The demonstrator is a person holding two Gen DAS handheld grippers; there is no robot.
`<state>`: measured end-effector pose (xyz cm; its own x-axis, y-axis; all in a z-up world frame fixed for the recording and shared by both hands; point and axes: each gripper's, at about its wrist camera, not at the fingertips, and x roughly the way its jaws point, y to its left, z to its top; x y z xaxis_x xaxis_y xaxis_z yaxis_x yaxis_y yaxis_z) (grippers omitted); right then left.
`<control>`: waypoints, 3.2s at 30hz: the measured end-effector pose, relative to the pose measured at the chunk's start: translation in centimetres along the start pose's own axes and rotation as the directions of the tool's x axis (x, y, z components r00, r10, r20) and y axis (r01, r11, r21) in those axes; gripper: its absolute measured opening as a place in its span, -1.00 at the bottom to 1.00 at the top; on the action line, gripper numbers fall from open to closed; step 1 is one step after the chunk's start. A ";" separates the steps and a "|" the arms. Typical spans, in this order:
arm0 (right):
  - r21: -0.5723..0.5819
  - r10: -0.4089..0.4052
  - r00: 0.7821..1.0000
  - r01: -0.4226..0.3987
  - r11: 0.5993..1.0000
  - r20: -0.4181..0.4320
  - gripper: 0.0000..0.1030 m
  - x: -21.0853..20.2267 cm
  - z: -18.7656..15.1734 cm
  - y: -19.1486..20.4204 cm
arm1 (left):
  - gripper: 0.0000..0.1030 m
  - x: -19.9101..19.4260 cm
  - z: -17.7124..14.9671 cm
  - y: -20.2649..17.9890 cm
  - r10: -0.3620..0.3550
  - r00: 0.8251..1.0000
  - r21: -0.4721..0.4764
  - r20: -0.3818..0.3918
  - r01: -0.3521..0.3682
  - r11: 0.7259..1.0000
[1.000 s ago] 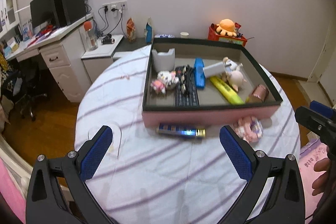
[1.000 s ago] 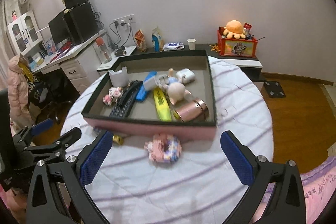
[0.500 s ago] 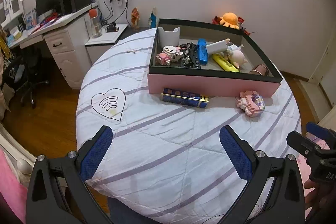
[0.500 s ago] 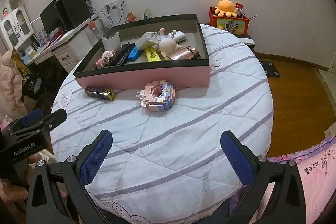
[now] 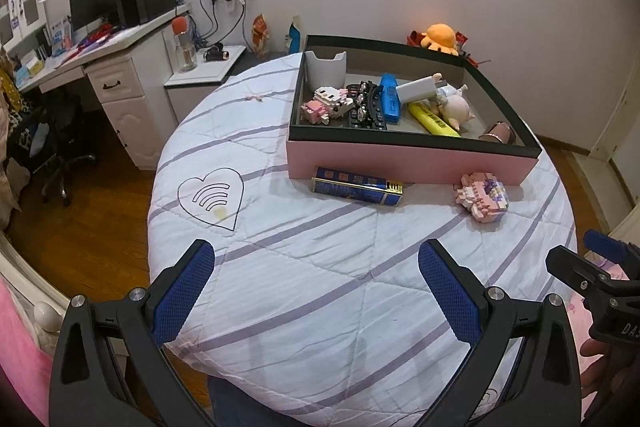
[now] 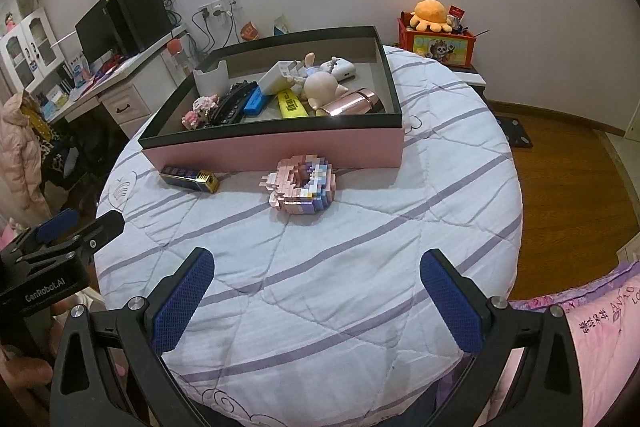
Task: Organize rigid objects
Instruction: 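Withdraw both tools from the tray toward the remaining items, then grasp the blue-gold box with the left tool while the right tool grasps the block donut, then carry the blue-gold box and block donut into the tray and open both tools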
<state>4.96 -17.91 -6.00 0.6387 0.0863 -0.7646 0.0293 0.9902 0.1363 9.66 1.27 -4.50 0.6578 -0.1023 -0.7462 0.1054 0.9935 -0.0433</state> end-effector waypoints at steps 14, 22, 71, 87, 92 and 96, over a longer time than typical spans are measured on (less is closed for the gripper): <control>-0.006 -0.012 1.000 0.012 1.000 -0.015 1.00 1.1 0.7 0.1 | 1.00 0.9 0.3 0.1 -0.001 1.000 -0.001 -0.014 0.001 1.000; -0.027 -0.026 0.999 0.025 0.999 -0.028 1.00 2.7 2.1 0.5 | 1.00 2.2 1.4 -0.3 -0.010 1.000 0.010 -0.015 0.010 1.000; -0.047 -0.027 0.996 0.023 0.999 -0.084 0.24 8.8 3.2 -1.1 | 0.99 12.2 3.4 -2.7 -0.007 0.991 0.049 -0.136 0.014 0.999; -0.054 -0.026 0.996 0.022 0.998 -0.080 0.24 8.4 3.3 -0.6 | 0.61 9.7 2.3 -1.8 -0.064 0.994 0.022 -0.087 0.066 0.998; -0.066 -0.011 0.997 0.006 0.998 -0.074 0.24 7.3 3.5 -0.1 | 0.62 8.0 1.9 -1.6 -0.075 0.993 0.023 -0.089 0.077 0.997; -0.085 0.012 0.999 -0.016 0.996 -0.050 0.24 5.5 4.1 0.7 | 0.62 6.0 2.6 -1.4 -0.090 0.994 0.029 -0.061 0.091 0.995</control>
<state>11.64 -17.22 -7.58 0.5995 0.1037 -0.7937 -0.0464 0.9944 0.0948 15.38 -0.91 -7.14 0.5988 -0.1876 -0.7786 0.1867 0.9781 -0.0921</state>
